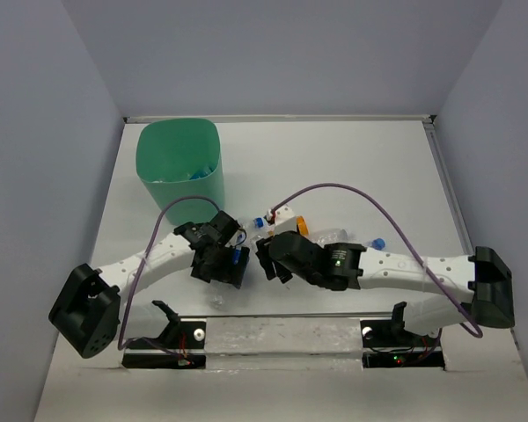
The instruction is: Put the plastic bottles in the bin
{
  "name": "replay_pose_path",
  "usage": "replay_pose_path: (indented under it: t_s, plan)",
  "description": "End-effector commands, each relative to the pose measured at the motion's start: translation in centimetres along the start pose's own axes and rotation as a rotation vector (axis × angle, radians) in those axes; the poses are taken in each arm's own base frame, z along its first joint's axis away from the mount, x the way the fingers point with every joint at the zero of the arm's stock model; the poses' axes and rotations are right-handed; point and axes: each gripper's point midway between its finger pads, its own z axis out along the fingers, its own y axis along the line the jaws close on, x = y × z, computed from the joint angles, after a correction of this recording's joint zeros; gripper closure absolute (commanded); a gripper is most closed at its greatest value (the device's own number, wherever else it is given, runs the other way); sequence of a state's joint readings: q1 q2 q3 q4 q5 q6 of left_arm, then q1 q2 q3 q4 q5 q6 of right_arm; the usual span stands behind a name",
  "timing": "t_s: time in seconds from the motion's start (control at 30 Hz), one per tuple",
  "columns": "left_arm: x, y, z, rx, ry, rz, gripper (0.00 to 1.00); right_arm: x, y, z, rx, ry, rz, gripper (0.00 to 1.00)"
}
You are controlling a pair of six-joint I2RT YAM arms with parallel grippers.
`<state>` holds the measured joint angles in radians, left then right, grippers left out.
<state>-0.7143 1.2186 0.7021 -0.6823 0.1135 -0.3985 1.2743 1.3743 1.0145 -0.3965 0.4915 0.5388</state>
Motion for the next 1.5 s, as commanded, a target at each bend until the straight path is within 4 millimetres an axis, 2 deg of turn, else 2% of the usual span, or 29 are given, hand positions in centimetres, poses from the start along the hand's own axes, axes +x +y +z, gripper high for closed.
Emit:
replay_pose_path:
  t_s: [0.0,0.03,0.07,0.17,0.3,0.37,0.4,0.43,0.53,0.57,0.63,0.67,0.73,0.77,0.9,0.97,1.0,1.13,1.2,1.23,1.27,1.33,1.37,1.4,1.47]
  plan:
    - [-0.7,-0.1,-0.3,-0.019,-0.011,0.015,0.05,-2.5,0.1,-1.7,-0.019,-0.103,0.035,0.57]
    - [-0.6,-0.1,-0.3,-0.022,-0.011,0.014,0.07,-2.8,-0.1,-1.9,-0.016,-0.116,0.04,0.57]
    - [-0.6,-0.2,-0.3,-0.022,-0.011,0.018,0.17,-3.4,-0.2,-2.5,-0.022,-0.136,0.052,0.57]
    - [-0.5,-0.2,-0.3,-0.023,-0.009,0.021,0.38,-4.7,-0.6,-3.7,-0.034,-0.186,0.068,0.57]
    - [-0.5,-0.5,-0.6,-0.014,-0.021,0.023,0.51,-6.3,-1.2,-5.0,-0.031,-0.244,0.078,0.57]
    - [-1.0,-1.0,-1.5,0.006,-0.052,0.028,0.53,-7.1,-1.6,-5.7,-0.025,-0.272,0.078,0.57]
    - [-1.1,-1.7,-2.2,0.042,-0.067,0.034,0.59,-7.4,-1.7,-6.0,-0.024,-0.283,0.078,0.58]
    - [-1.5,-2.4,-3.0,0.074,-0.086,0.036,0.59,-7.6,-1.9,-6.2,-0.019,-0.292,0.077,0.58]
    - [-4.1,-5.2,-7.3,0.208,-0.224,0.034,0.6,-9.0,-3.0,-7.5,0.012,-0.355,0.106,0.62]
    - [-5.8,-6.4,-10.6,0.268,-0.333,0.036,0.6,-9.4,-3.5,-8.3,0.008,-0.38,0.121,0.63]
    - [-8.2,-7.7,-14.7,0.341,-0.486,0.011,0.6,-10.0,-3.9,-9.1,0.003,-0.416,0.136,0.63]
    - [-9.7,-8.4,-17.7,0.378,-0.582,0.003,0.6,-10.6,-4.0,-9.7,-0.007,-0.444,0.144,0.63]
    - [-11.9,-8.4,-22.2,0.403,-0.765,-0.018,0.6,-11.1,-4.4,-10.5,-0.02,-0.48,0.149,0.63]
    - [-13.0,-8.6,-25.1,0.419,-0.85,-0.019,0.6,-11.2,-4.4,-10.7,-0.023,-0.486,0.15,0.63]
    - [-17.5,-6.3,-31.8,0.304,-1.155,-0.1,0.59,-10.8,-3.8,-10.0,-0.037,-0.471,0.132,0.63]
    - [-19.0,-4.9,-33.9,0.222,-1.26,-0.135,0.59,-10.5,-3.4,-9.4,-0.049,-0.466,0.127,0.63]
    - [-20.3,-3.1,-34.9,0.112,-1.335,-0.177,0.59,-10.5,-3.2,-9.1,-0.051,-0.463,0.125,0.63]
    - [-23.1,0.8,-37.6,-0.091,-1.494,-0.271,0.59,-10.1,-2.0,-8.1,-0.084,-0.444,0.116,0.64]
    - [-24.6,2.2,-37.7,-0.187,-1.526,-0.283,0.58,-9.7,-1.7,-7.8,-0.094,-0.436,0.109,0.64]
    - [-25.2,4.0,-37.7,-0.242,-1.53,-0.308,0.58,-9.7,-1.5,-7.7,-0.102,-0.437,0.113,0.64]
    - [-25.8,4.7,-37.8,-0.264,-1.532,-0.314,0.58,-9.4,-1.2,-7.5,-0.117,-0.429,0.121,0.64]
    - [-27.2,6.2,-36.4,-0.301,-1.507,-0.322,0.58,-8.9,-0.8,-7.0,-0.136,-0.42,0.126,0.64]
    - [-27.5,8.1,-35.9,-0.346,-1.509,-0.352,0.58,-8.4,-0.5,-6.7,-0.149,-0.408,0.129,0.64]
    - [-27.8,8.9,-35.4,-0.367,-1.504,-0.365,0.58,-8.4,-0.3,-6.6,-0.156,-0.406,0.131,0.64]
    - [-28.0,10.7,-32.8,-0.418,-1.465,-0.384,0.58,-8.1,-0.2,-6.2,-0.157,-0.398,0.126,0.64]
